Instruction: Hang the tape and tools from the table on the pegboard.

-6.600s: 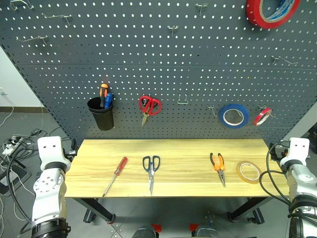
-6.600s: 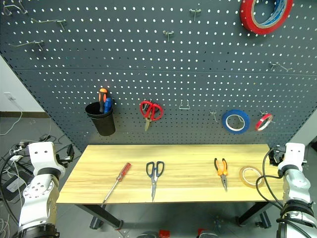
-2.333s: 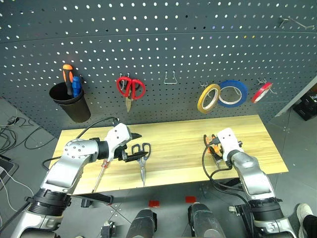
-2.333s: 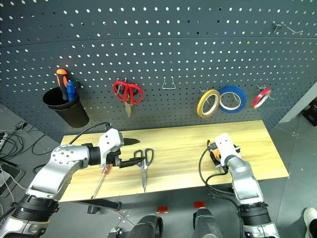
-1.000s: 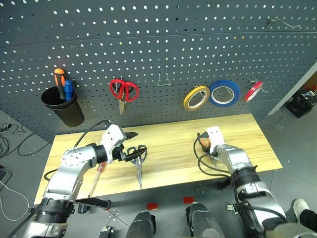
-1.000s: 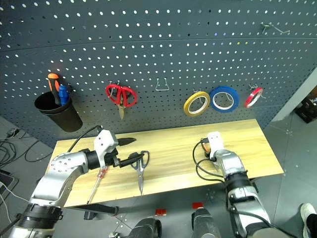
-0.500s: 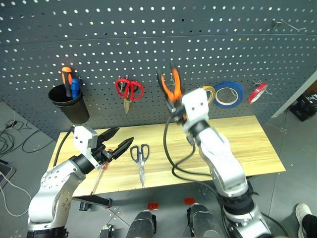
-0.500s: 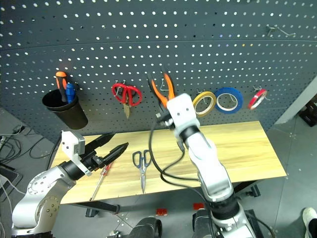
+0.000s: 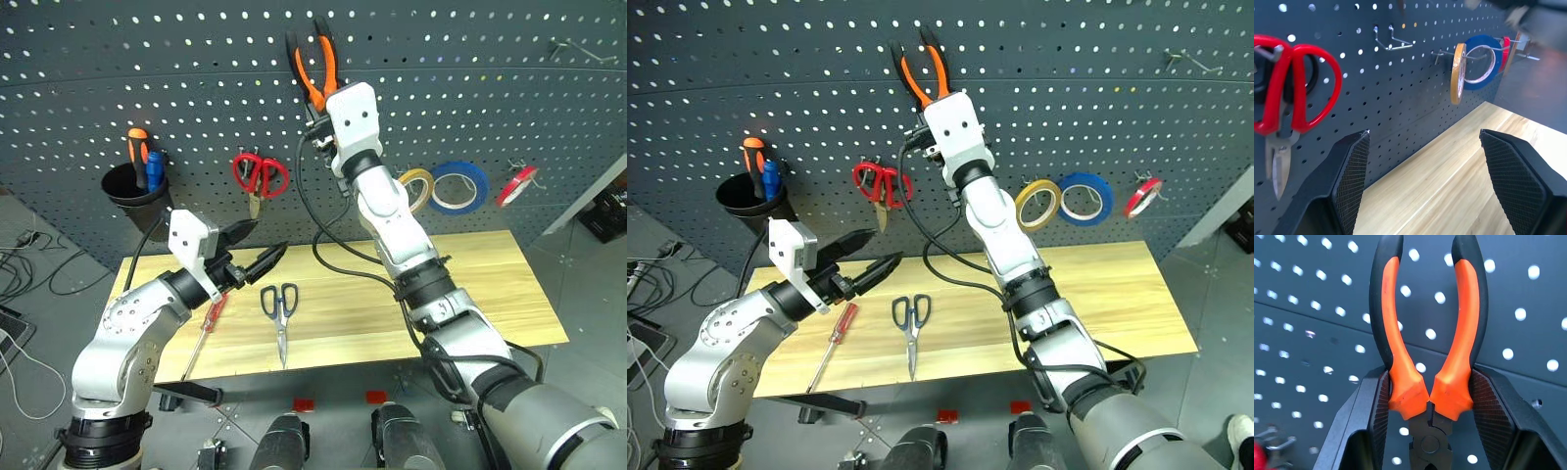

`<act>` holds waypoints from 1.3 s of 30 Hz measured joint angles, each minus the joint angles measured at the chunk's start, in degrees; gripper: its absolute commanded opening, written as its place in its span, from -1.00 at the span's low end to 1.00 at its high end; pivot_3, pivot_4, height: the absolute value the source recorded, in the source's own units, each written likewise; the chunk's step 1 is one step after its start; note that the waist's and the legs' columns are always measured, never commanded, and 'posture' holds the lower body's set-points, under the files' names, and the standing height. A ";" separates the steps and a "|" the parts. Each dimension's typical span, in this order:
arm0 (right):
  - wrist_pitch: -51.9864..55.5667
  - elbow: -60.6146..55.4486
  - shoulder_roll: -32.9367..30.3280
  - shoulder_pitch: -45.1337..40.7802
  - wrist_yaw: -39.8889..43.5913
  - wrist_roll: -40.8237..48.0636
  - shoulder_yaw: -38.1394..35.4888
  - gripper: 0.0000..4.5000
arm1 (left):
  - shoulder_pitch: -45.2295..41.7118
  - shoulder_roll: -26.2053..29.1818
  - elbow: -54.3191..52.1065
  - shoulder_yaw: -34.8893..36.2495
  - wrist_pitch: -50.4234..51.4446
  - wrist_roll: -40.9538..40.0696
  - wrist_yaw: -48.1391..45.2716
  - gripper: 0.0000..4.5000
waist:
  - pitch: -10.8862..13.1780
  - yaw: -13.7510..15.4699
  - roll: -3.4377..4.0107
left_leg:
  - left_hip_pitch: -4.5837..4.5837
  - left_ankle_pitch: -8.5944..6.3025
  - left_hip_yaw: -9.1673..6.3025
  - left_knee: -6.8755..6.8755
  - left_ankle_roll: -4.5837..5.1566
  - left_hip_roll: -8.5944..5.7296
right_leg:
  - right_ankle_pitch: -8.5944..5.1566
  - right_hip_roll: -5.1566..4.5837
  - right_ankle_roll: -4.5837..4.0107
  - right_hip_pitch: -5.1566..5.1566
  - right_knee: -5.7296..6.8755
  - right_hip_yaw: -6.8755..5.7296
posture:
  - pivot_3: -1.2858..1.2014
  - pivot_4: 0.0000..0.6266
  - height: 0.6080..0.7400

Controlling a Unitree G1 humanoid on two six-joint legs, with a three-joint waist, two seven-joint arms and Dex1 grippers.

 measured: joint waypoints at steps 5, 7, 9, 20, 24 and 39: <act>-6.07 10.10 -0.43 -1.97 -1.54 -0.22 -1.46 -0.06 | -0.06 -0.01 -0.01 -0.59 0.60 0.04 0.73 0.68 | 0.14 0.15 0.02 | 0.00 0.00 0.00 0.01 0.00 0.02 | -0.01 -0.01 -0.01 0.02 0.01 0.01 | 0.14 -0.31 1.00; -6.97 11.63 -0.39 -1.93 -1.67 -0.22 -1.75 -0.06 | -0.05 -0.01 -0.01 -0.69 0.64 0.04 0.76 0.68 | 0.16 0.19 0.03 | 0.00 0.00 -0.01 0.04 0.00 0.02 | 0.00 -0.01 -0.02 0.04 0.03 0.01 | 0.14 -0.30 1.00; -7.15 11.64 -0.28 -1.35 -1.72 -0.19 -1.97 -0.06 | -0.04 0.00 -0.01 -0.89 0.64 0.05 0.78 0.68 | 0.16 0.22 0.03 | 0.01 0.00 -0.04 0.04 0.01 0.02 | 0.00 -0.01 -0.03 0.06 0.03 0.00 | 0.13 -0.30 1.00; 0.44 4.32 -0.34 8.10 1.75 0.94 -2.09 0.27 | 0.36 -0.43 2.06 -1.93 0.51 3.86 4.10 0.68 | 0.33 0.25 0.14 | 0.01 0.00 -0.12 0.04 0.01 0.02 | 0.00 -0.02 -0.03 0.09 0.00 -0.02 | 0.11 -0.32 1.00; 5.07 -0.64 -0.41 11.82 6.15 3.50 -2.39 0.81 | 0.32 -1.70 3.91 -2.67 3.97 5.15 8.04 0.94 | 0.33 0.23 0.14 | -0.03 0.00 -0.14 0.03 0.01 0.04 | 0.00 -0.03 -0.03 0.06 -0.02 -0.01 | 0.10 -0.34 1.00; 52.35 -55.31 -19.17 41.10 35.22 24.19 4.82 0.98 | 1.82 -7.47 3.98 -9.33 24.48 11.92 23.90 1.00 | 0.39 0.34 0.10 | -0.08 -0.14 -0.32 0.02 0.26 0.06 | -0.01 -0.06 -0.02 0.12 -0.08 -0.07 | 0.06 -0.29 1.00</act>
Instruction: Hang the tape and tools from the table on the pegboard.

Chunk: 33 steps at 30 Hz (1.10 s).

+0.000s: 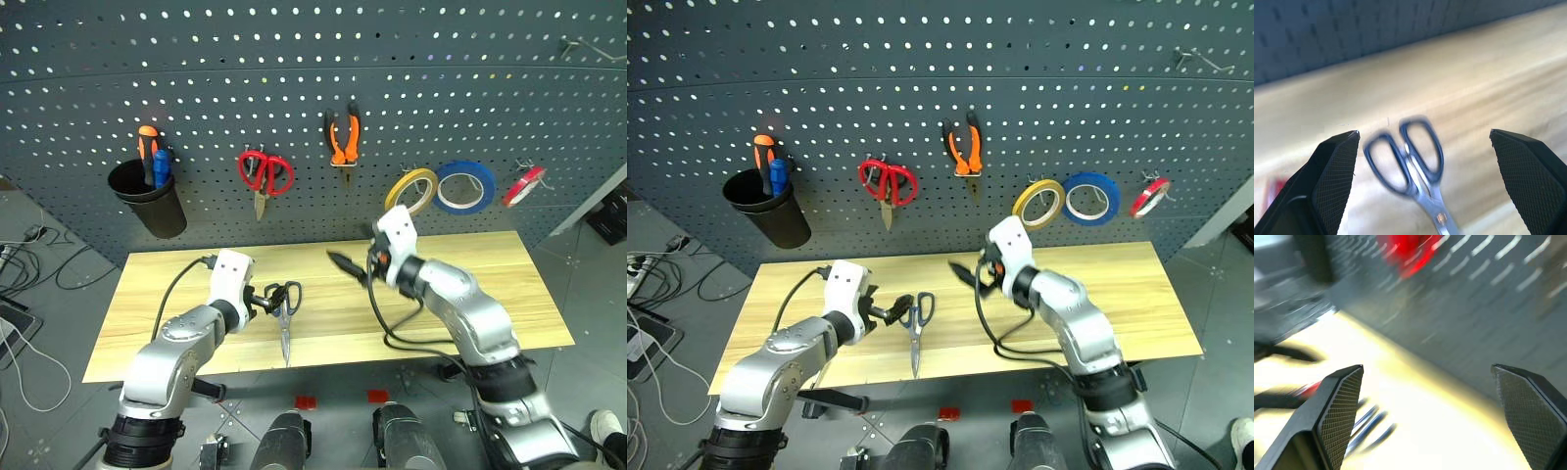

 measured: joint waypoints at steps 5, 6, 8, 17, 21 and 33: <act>9.03 -9.72 -6.78 3.32 4.88 5.80 2.38 0.98 | -0.26 -5.03 1.54 -1.66 6.19 2.37 5.27 1.00 | 0.08 -0.06 -0.08 | 0.01 0.00 -0.03 0.02 0.00 -0.05 | 0.00 0.00 0.00 0.06 -0.05 -0.04 | 0.05 -0.26 1.00; 9.74 -10.33 -7.08 3.35 5.30 6.29 2.68 0.98 | -0.46 -6.45 2.10 -1.96 7.22 2.92 6.37 1.00 | 0.13 -0.03 -0.13 | 0.01 0.00 -0.03 0.03 0.00 -0.05 | 0.00 -0.01 0.00 0.06 -0.06 -0.05 | 0.05 -0.26 1.00; 10.73 -11.02 -7.33 3.28 5.52 6.74 3.30 0.98 | -1.14 -9.32 4.18 -2.43 8.74 3.89 8.55 1.00 | 0.21 0.07 -0.22 | 0.01 0.00 -0.05 0.04 0.00 -0.05 | 0.00 -0.03 0.00 0.08 -0.06 -0.06 | 0.04 -0.25 1.00; 13.18 -12.16 -8.18 3.04 5.60 9.00 3.47 0.98 | -4.65 -18.76 14.94 -0.76 10.92 8.57 17.01 1.00 | 0.72 0.11 -0.59 | -0.01 0.00 -0.08 0.06 -0.01 -0.05 | 0.00 -0.07 0.00 0.09 -0.10 -0.09 | 0.03 -0.22 1.00; 14.52 -13.75 -8.74 3.43 5.64 10.84 2.85 0.98 | -7.47 -21.31 19.32 1.01 10.43 10.25 19.82 1.00 | 0.80 0.14 -0.60 | 0.00 0.00 -0.10 0.06 -0.01 -0.06 | 0.00 -0.09 0.01 0.15 -0.10 -0.13 | 0.02 -0.22 1.00; 21.04 -14.13 -8.25 3.64 4.09 18.97 -2.85 1.00 | -12.19 -24.54 26.08 5.68 8.36 12.93 24.22 0.17 | 0.79 0.12 -0.56 | 0.26 0.00 -0.25 0.04 0.00 -0.08 | 0.00 -0.10 0.01 0.55 -0.29 -0.29 | 0.01 -0.23 1.00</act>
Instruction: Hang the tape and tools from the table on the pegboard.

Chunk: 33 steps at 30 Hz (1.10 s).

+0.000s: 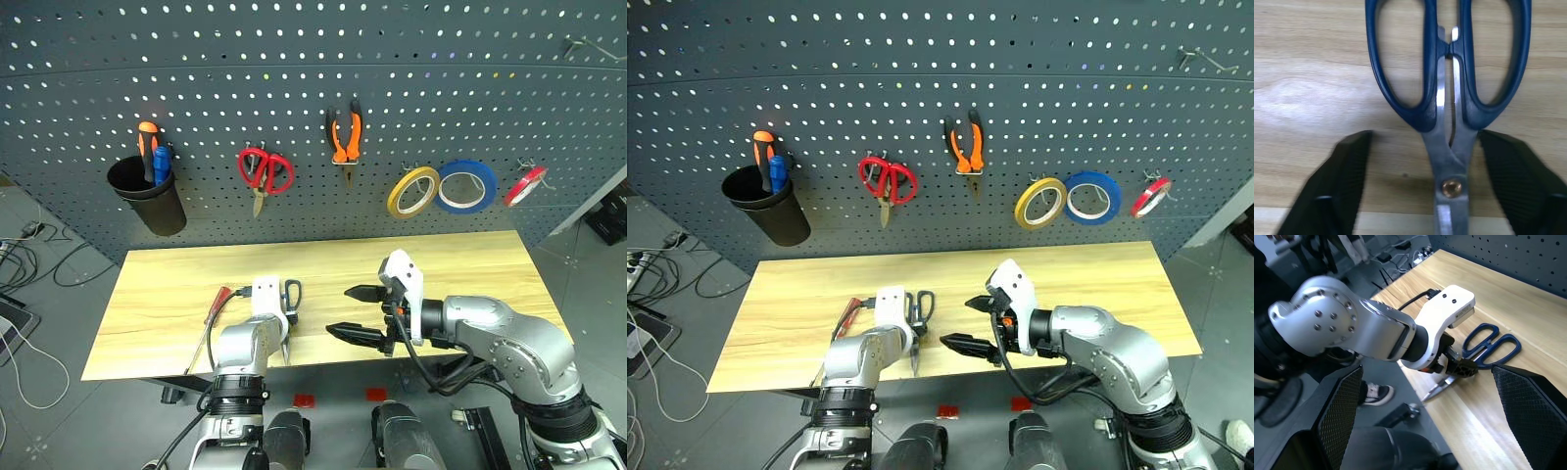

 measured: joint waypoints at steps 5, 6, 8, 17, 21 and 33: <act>1.72 0.00 -1.06 -0.39 -0.03 1.73 -0.68 1.00 | -0.98 0.09 1.94 0.05 -0.38 0.35 -0.37 -0.52 | -0.01 -0.03 0.03 | 0.07 0.00 -0.04 0.00 0.00 -0.04 | 0.00 -0.03 0.01 0.11 -0.04 -0.05 | 0.01 -0.24 1.00; 1.79 0.00 -1.30 -0.64 -0.05 1.75 -0.68 1.00 | -1.06 0.42 2.34 0.05 -0.86 0.37 -0.78 -0.62 | -0.03 -0.03 0.05 | 0.09 0.00 -0.04 0.00 0.00 -0.04 | -0.01 -0.03 0.01 0.13 -0.04 -0.06 | 0.00 -0.25 1.00; 1.79 -0.01 -1.50 -0.85 -0.12 1.76 -0.66 1.00 | -0.74 1.03 2.44 -0.04 -1.69 0.36 -1.92 -0.72 | -0.03 -0.06 0.06 | 0.12 0.00 -0.05 -0.01 0.00 -0.04 | -0.01 -0.03 0.01 0.17 -0.05 -0.07 | 0.00 -0.25 1.00; -5.67 -2.73 -3.01 0.16 -1.67 -2.37 0.97 1.00 | 10.54 8.66 -7.71 -5.25 -6.60 -1.16 -15.75 -0.73 | 0.12 -0.22 0.20 | 0.03 0.01 -0.11 -0.09 -0.04 0.02 | -0.01 -0.03 0.02 0.13 -0.25 -0.11 | 0.00 -0.26 1.00; -12.41 -4.38 -2.84 0.82 -2.04 -4.35 0.40 1.00 | 17.11 15.68 -16.73 -8.62 -11.63 -1.47 -22.66 -0.73 | 0.59 -0.20 0.29 | -0.18 0.02 -0.20 -0.09 -0.07 0.05 | 0.01 -0.03 0.00 -0.05 -0.29 -0.18 | 0.01 -0.27 1.00; -19.99 -9.84 -4.71 0.93 2.98 -1.42 -1.73 1.00 | 18.05 25.66 -35.02 -7.83 -36.21 2.89 -28.56 -0.73 | 0.74 0.05 0.47 | -0.25 0.00 -0.30 -0.14 -0.03 0.04 | 0.05 -0.08 0.01 0.11 -0.62 -0.31 | 0.01 -0.31 1.00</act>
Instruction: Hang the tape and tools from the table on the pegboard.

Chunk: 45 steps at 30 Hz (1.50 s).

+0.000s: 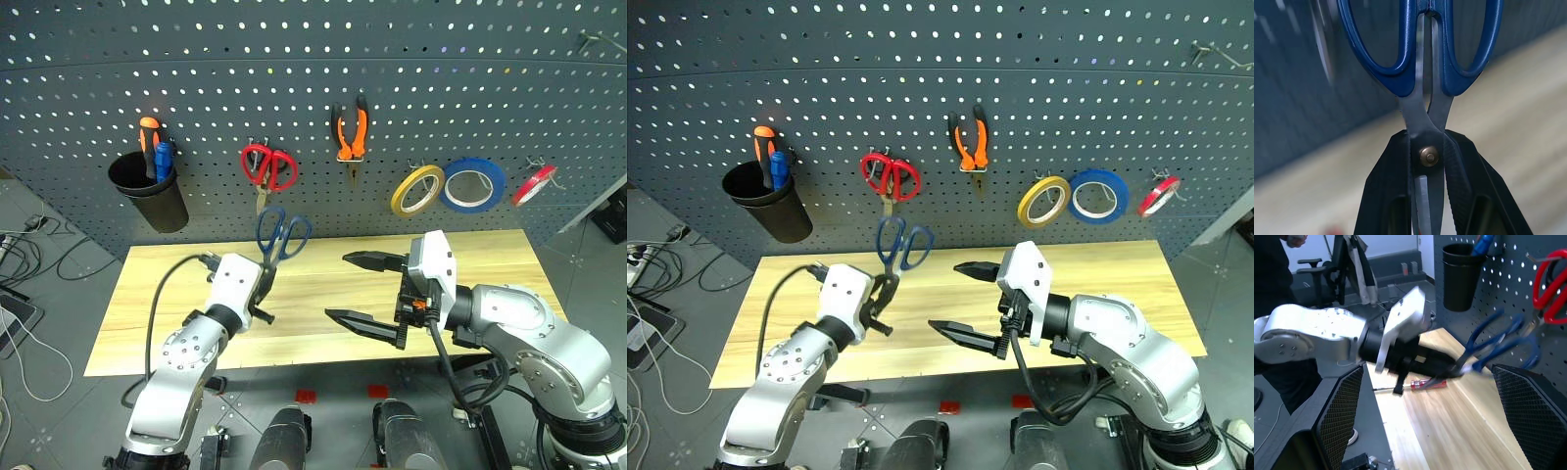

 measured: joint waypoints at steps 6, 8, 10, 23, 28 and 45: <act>-2.46 0.56 -0.90 0.02 1.07 -0.34 -0.03 1.00 | -5.62 0.22 -0.74 1.69 -2.68 1.34 0.87 -0.73 | -0.01 -0.01 -0.01 | 0.00 0.00 0.01 0.03 0.00 -0.03 | 0.00 0.01 0.01 0.02 0.01 -0.02 | 0.02 -0.34 1.00; -3.23 1.31 -1.05 0.04 1.15 -0.64 -0.02 1.00 | -6.93 -0.17 -0.73 2.39 -2.54 1.39 1.43 -0.73 | -0.01 -0.02 -0.01 | 0.01 0.01 0.01 0.03 0.00 -0.02 | 0.00 0.03 0.01 0.02 0.02 -0.03 | 0.02 -0.34 1.00; -3.91 1.81 -1.16 0.06 1.17 -0.76 -0.02 1.00 | -7.42 -0.28 -0.70 2.88 -2.37 1.40 1.69 -0.73 | -0.01 -0.06 -0.01 | 0.01 0.02 0.01 0.03 -0.01 0.00 | 0.00 0.05 0.01 0.02 0.02 -0.03 | 0.02 -0.34 1.00; -5.55 3.75 -1.26 -2.81 1.58 -1.31 0.07 1.00 | -12.02 -2.53 9.30 3.83 1.80 1.17 3.19 -0.73 | 0.00 -0.12 -0.02 | 0.00 0.04 -0.03 0.08 -0.05 -0.01 | 0.01 0.08 0.01 0.01 0.07 -0.07 | 0.01 -0.32 1.00; -5.52 3.78 -0.29 -4.80 1.27 -1.05 0.10 1.00 | -14.08 -2.79 11.14 3.42 1.96 0.90 2.46 -0.31 | 0.00 -0.13 -0.02 | 0.00 0.06 -0.04 0.07 -0.08 0.01 | 0.01 0.08 0.01 0.00 0.05 -0.07 | 0.01 -0.31 1.00; 17.89 1.85 6.46 -8.50 -14.25 -1.47 8.15 1.00 | -6.95 6.89 17.77 14.97 21.90 -9.23 -4.94 0.48 | 1.40 -0.44 -0.01 | 0.01 0.01 -0.10 0.05 0.01 0.01 | 0.02 0.12 -0.03 -0.11 0.22 -0.06 | 0.03 -0.07 1.00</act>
